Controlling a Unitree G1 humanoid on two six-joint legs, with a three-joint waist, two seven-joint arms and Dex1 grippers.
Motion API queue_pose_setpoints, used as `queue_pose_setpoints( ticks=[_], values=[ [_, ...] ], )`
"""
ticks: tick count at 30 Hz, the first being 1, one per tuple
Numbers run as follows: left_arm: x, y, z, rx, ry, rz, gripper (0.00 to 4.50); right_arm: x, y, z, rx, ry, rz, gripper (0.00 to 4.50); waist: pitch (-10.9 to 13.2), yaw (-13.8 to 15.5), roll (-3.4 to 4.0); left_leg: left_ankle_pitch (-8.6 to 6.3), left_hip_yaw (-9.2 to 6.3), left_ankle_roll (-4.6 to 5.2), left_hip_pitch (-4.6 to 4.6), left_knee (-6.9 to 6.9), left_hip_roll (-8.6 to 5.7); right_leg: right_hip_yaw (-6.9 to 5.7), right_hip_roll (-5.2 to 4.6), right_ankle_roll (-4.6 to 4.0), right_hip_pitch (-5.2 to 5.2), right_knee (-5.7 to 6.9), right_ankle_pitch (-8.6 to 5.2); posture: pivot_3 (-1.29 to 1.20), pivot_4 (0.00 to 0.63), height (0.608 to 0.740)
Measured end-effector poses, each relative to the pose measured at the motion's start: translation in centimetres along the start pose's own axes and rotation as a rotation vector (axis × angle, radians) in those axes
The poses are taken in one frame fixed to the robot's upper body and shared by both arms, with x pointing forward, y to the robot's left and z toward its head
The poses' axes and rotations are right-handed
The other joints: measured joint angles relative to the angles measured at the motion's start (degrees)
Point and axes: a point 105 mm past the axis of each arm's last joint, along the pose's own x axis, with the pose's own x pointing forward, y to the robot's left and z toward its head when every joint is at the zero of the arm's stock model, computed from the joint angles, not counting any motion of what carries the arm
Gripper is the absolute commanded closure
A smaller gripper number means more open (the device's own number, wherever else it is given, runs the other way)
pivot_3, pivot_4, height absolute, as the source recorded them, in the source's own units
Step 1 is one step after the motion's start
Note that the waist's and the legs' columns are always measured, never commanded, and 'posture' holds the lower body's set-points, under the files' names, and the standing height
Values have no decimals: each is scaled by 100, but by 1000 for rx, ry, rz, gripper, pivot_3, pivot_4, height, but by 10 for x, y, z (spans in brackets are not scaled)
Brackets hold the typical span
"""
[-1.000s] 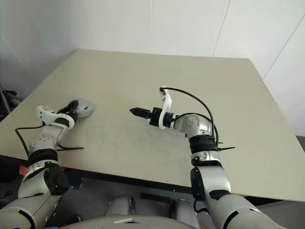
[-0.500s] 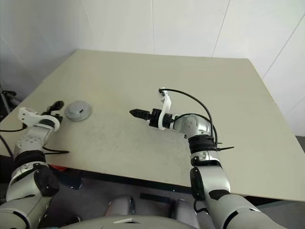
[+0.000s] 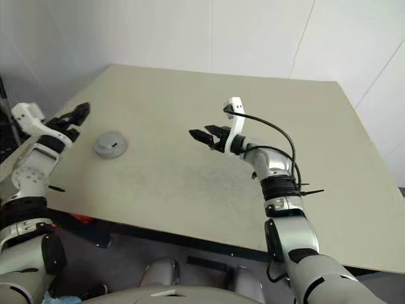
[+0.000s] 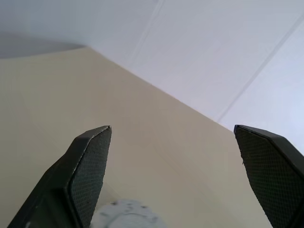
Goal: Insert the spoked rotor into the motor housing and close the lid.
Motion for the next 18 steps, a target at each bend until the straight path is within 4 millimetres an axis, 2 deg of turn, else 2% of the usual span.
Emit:
queue_pose_setpoints(
  ticks=[4,7,9,11,16,18],
  values=[
    [8,-58,-23,97,114,-264,141,-30,-18,16,-98,6,-30,134,2,-11,4,0,2,1,2,0,0,2,2,-1,0,2,0,0,0,740],
    [2,-85,-55,181,244,-410,141,-53,-28,28,-198,11,-55,134,1,-66,5,0,3,4,0,0,-1,4,4,-2,0,0,-1,0,0,740],
    [-2,-92,-77,228,325,-455,141,-65,-35,28,-257,31,-84,134,1,-102,5,-1,3,5,-6,0,0,4,6,-2,-2,1,-1,0,0,740],
    [-3,-96,-90,276,358,-469,141,-73,-42,23,-305,65,-119,134,2,-127,5,0,3,5,-18,0,1,4,7,-2,-2,0,-2,0,0,740],
    [-4,-104,-120,434,385,-489,141,-82,-55,-22,-258,169,-154,134,3,-122,10,-3,3,14,-19,13,0,4,7,-2,2,-3,-2,0,0,740],
    [-5,-106,-132,467,400,-497,141,-81,-54,-32,-252,194,-148,134,8,-122,18,-9,3,23,-21,33,3,4,7,-2,-5,2,-1,0,0,740]
  ],
)
